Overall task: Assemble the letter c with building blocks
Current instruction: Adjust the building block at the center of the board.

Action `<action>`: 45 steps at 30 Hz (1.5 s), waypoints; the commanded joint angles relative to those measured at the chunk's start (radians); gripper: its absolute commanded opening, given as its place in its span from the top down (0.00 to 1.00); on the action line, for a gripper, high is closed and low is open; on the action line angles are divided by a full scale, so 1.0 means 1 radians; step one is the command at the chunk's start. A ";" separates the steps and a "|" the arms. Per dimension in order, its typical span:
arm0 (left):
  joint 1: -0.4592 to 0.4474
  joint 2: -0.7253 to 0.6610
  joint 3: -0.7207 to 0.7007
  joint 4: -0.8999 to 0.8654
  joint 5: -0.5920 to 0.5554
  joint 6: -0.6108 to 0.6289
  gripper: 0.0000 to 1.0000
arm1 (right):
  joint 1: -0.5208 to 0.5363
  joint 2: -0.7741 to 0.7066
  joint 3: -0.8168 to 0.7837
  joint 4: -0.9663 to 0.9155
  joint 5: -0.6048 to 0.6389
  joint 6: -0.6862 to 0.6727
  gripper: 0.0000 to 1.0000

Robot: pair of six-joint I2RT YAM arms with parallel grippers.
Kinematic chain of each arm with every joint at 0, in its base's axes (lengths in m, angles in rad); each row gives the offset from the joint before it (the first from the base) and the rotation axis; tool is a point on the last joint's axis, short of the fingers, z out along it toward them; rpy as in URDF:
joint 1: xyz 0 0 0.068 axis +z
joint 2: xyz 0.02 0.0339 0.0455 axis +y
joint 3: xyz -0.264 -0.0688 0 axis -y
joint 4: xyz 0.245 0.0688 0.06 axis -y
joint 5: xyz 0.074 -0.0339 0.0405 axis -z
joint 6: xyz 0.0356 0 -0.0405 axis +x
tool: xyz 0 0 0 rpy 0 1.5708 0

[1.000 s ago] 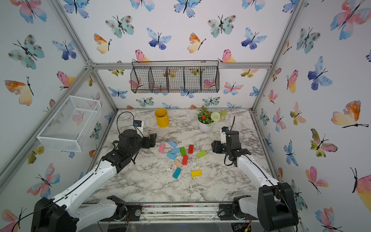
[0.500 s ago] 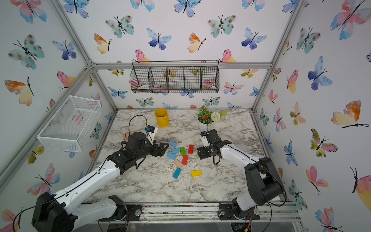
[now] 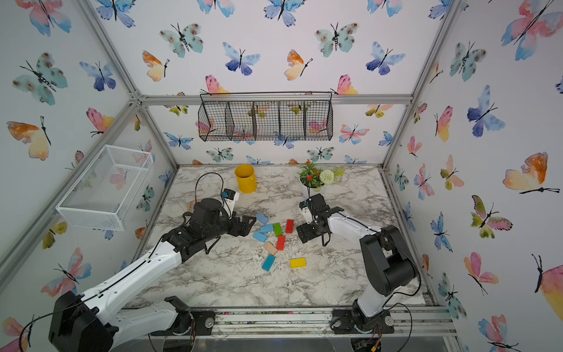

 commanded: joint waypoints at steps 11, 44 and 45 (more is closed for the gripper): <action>-0.001 0.022 0.020 -0.037 0.038 0.014 0.06 | 0.008 0.102 0.050 -0.004 0.030 -0.018 0.12; -0.001 0.012 0.003 -0.070 0.042 0.005 0.06 | 0.035 0.025 -0.010 -0.041 -0.089 -0.668 0.41; -0.001 0.014 0.003 -0.070 0.042 0.004 0.06 | 0.034 0.029 0.001 -0.064 -0.092 -0.704 0.40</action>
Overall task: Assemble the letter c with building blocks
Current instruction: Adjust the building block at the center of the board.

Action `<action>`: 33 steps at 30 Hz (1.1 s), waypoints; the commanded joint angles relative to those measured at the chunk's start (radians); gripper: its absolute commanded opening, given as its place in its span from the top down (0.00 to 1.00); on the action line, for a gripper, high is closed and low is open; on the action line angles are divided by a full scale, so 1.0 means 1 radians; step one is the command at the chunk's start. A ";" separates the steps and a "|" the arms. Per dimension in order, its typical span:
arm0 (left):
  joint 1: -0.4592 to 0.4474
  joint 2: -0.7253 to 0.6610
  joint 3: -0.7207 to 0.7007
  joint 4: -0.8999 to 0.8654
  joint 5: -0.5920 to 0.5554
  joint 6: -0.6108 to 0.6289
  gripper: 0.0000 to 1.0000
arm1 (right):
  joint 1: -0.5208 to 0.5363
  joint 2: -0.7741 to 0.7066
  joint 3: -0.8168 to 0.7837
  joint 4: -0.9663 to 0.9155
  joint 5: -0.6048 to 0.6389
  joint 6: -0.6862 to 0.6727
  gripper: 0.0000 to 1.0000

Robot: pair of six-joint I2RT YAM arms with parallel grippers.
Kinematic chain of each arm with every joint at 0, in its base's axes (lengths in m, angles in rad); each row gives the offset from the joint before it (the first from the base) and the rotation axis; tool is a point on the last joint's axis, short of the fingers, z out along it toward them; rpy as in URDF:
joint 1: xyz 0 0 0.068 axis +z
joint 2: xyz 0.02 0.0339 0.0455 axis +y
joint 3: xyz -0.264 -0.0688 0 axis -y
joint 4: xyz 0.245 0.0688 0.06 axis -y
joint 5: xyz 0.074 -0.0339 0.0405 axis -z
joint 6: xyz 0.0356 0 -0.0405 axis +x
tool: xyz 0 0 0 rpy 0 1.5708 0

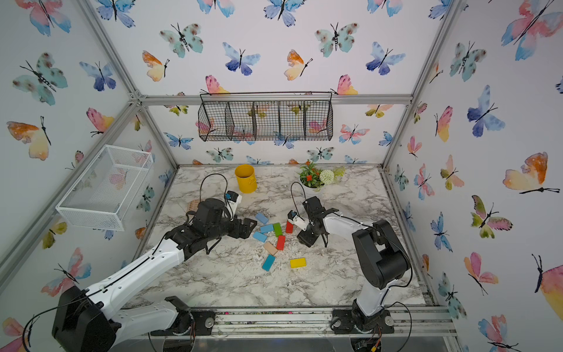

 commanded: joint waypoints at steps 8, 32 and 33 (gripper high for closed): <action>-0.001 -0.016 -0.008 -0.024 0.018 0.001 0.06 | 0.008 0.075 0.114 -0.223 -0.044 -0.324 0.36; 0.000 0.022 -0.013 -0.002 0.048 -0.019 0.05 | -0.026 -0.045 0.145 -0.099 -0.015 0.092 0.23; 0.001 0.021 -0.014 -0.002 0.048 -0.021 0.05 | -0.026 -0.075 0.111 -0.064 -0.023 0.169 0.25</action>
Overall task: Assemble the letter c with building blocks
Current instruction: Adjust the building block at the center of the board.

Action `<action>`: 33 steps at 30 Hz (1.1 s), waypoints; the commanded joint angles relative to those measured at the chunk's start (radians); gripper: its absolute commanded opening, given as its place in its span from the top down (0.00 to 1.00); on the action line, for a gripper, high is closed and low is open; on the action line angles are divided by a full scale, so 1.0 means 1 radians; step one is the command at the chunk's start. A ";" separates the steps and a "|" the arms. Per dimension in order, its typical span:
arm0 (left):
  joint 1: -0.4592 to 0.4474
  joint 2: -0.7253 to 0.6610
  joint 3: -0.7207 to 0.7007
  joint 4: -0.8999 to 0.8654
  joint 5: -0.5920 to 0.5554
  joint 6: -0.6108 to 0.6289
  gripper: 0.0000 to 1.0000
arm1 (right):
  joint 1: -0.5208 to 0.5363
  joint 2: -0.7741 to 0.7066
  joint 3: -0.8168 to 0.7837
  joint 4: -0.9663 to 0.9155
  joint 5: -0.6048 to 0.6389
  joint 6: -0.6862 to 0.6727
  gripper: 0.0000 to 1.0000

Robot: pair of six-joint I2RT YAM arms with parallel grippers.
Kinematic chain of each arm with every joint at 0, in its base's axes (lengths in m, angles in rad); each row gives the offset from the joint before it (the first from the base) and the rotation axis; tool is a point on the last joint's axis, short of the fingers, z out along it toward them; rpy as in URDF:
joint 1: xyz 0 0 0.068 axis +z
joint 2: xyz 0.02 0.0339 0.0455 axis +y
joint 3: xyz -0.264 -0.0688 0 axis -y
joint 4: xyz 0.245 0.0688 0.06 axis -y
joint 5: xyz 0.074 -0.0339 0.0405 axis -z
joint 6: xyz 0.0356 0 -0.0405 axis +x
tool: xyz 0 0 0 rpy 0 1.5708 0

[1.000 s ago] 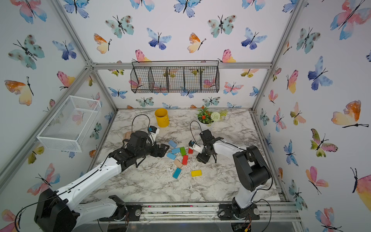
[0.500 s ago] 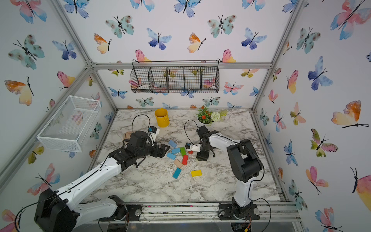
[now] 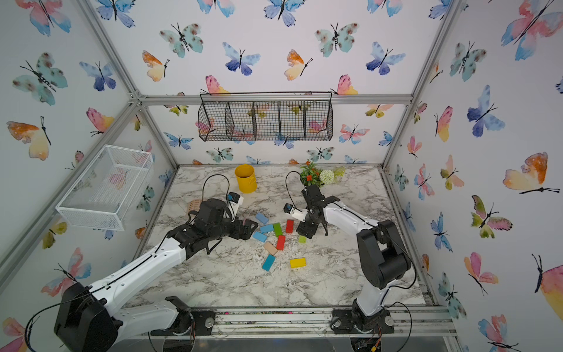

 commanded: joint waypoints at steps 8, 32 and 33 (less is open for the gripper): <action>0.001 -0.030 -0.012 0.006 0.027 -0.024 0.05 | -0.005 -0.249 -0.246 0.220 -0.034 0.852 0.34; 0.001 -0.053 -0.047 0.017 0.070 -0.035 0.06 | 0.012 -0.233 -0.471 0.458 0.030 1.293 0.44; 0.001 -0.051 -0.047 0.017 0.068 -0.032 0.06 | 0.012 -0.217 -0.465 0.466 0.027 1.295 0.45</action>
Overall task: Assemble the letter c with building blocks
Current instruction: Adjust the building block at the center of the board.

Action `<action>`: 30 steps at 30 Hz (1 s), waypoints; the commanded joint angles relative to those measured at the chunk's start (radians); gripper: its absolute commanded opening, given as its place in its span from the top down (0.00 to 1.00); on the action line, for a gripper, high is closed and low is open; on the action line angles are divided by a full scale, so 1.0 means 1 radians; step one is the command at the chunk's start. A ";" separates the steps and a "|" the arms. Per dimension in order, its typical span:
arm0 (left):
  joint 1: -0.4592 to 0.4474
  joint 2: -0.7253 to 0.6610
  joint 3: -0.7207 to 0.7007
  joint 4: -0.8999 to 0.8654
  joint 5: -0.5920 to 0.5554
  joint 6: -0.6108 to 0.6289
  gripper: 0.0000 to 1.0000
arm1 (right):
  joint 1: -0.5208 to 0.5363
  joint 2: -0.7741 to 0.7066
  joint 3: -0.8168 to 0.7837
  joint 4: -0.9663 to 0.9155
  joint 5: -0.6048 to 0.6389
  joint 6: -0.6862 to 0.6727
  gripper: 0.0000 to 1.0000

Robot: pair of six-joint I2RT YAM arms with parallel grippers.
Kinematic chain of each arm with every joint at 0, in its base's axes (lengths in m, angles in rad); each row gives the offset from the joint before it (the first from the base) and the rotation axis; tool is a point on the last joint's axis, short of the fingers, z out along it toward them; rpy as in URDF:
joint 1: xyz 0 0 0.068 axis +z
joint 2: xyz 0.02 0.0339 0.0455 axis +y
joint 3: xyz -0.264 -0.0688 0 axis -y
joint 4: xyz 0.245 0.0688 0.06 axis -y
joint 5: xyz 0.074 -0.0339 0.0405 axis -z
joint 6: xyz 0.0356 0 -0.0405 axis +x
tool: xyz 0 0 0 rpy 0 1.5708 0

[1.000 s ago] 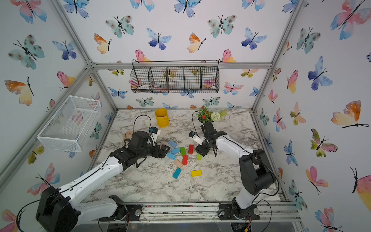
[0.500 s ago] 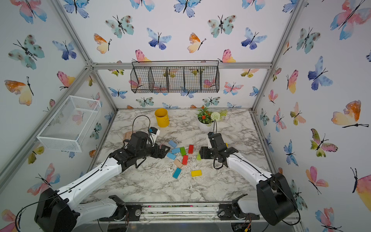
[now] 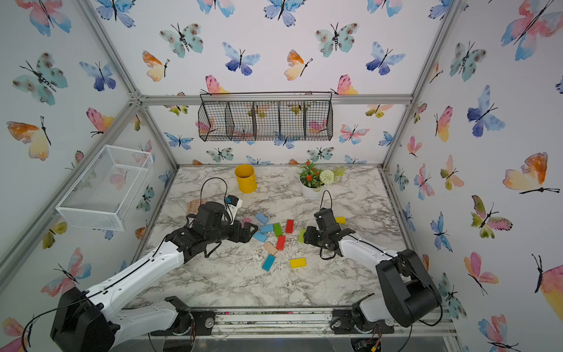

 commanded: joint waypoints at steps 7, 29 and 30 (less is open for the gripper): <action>0.001 0.000 -0.003 0.011 0.019 0.026 0.06 | 0.022 0.106 0.045 0.075 -0.018 0.031 0.46; 0.001 -0.030 -0.012 0.014 0.014 0.014 0.06 | 0.144 0.262 0.208 -0.120 0.176 -0.008 0.45; 0.001 -0.032 -0.014 0.014 0.012 0.014 0.06 | 0.151 0.268 0.216 -0.136 0.190 -0.010 0.46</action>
